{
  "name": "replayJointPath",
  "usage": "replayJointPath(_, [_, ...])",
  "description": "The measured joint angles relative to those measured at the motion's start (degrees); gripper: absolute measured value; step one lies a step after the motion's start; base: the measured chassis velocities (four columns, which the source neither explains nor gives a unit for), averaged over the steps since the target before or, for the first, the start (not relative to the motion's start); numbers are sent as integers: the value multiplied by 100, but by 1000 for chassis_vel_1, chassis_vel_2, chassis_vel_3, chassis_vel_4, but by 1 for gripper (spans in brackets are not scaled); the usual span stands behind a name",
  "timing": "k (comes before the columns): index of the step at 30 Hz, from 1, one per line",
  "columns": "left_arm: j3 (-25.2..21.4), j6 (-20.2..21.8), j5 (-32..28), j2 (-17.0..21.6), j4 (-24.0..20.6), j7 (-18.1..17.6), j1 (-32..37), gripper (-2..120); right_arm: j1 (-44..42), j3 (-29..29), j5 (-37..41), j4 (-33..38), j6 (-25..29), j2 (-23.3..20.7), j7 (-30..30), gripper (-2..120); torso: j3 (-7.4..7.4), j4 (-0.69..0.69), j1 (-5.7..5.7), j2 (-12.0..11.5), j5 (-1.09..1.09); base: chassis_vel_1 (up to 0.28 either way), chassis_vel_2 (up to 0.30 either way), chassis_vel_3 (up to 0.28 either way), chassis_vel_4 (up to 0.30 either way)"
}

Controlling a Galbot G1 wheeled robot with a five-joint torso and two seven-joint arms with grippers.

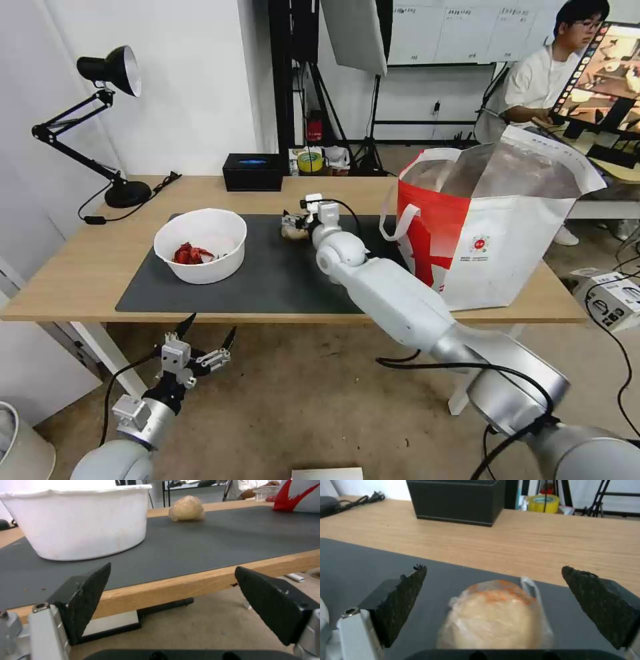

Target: Pick up the trash from the table and place it into the takeout bag.

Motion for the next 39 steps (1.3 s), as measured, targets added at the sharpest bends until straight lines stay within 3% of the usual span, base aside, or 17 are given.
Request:
replayJointPath(17, [-40, -30, -50, -9, -50, 26, 25, 100, 223, 22, -98, -873, -286, 431, -209, 100, 0, 0, 0, 0, 1, 0, 0, 0, 0])
replayJointPath(39, [-40, -39, -54, -37, -61, 30, 24, 100, 213, -72, -152, -1138, -363, 442, -380, 100, 0, 0, -1, 0, 1, 0, 0, 0, 0])
